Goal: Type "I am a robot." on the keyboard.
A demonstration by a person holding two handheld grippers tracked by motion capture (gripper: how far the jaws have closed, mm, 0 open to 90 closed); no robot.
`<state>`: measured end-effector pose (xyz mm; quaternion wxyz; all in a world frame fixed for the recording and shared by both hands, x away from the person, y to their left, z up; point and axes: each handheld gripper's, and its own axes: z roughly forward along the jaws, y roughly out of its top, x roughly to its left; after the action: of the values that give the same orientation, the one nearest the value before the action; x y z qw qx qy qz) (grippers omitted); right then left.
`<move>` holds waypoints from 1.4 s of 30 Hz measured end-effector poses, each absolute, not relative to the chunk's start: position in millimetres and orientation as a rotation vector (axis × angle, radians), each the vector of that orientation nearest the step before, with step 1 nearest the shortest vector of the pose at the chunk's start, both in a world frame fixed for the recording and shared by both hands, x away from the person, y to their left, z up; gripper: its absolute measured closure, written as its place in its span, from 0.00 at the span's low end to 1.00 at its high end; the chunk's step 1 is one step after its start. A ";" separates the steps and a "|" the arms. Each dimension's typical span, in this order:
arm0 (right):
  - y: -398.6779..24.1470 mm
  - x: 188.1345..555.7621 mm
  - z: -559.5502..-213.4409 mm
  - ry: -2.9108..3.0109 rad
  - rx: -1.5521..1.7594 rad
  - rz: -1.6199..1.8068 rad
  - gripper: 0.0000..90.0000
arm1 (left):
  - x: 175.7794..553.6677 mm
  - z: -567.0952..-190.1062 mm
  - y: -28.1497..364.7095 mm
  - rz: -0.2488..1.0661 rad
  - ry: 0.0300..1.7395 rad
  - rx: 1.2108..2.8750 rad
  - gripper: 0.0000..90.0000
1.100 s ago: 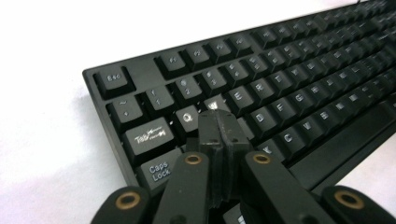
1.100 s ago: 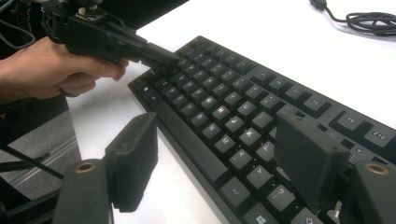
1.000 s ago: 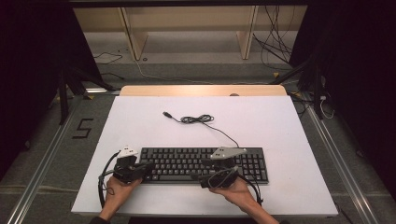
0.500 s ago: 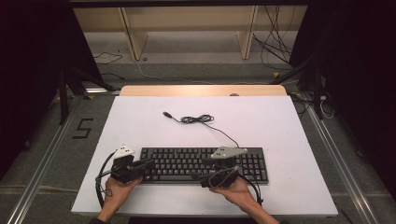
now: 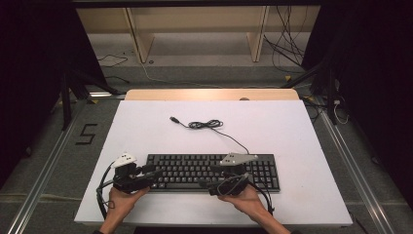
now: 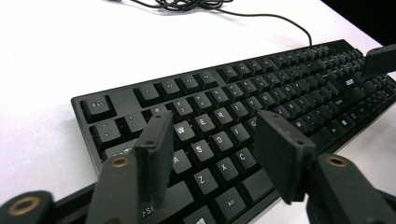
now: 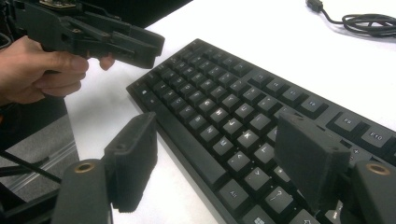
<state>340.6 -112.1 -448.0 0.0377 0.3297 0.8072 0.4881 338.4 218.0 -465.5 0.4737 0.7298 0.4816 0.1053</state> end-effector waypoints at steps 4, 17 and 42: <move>-112.1 341.0 -448.3 2.475 1.011 1.501 0.34 | 337.3 -465.5 217.8 0.252 1.169 1.787 0.47; -110.5 344.3 -449.0 2.475 1.010 1.496 0.34 | 333.9 -462.7 217.7 0.250 1.138 1.753 0.39; -84.7 346.9 -454.3 2.552 0.956 1.474 0.38 | 329.7 -459.2 218.1 0.260 1.112 1.724 0.32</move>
<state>346.9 -84.7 -454.3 0.0216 0.3085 0.8236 0.4755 329.7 218.1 -459.2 0.5116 0.7164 0.4620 0.1081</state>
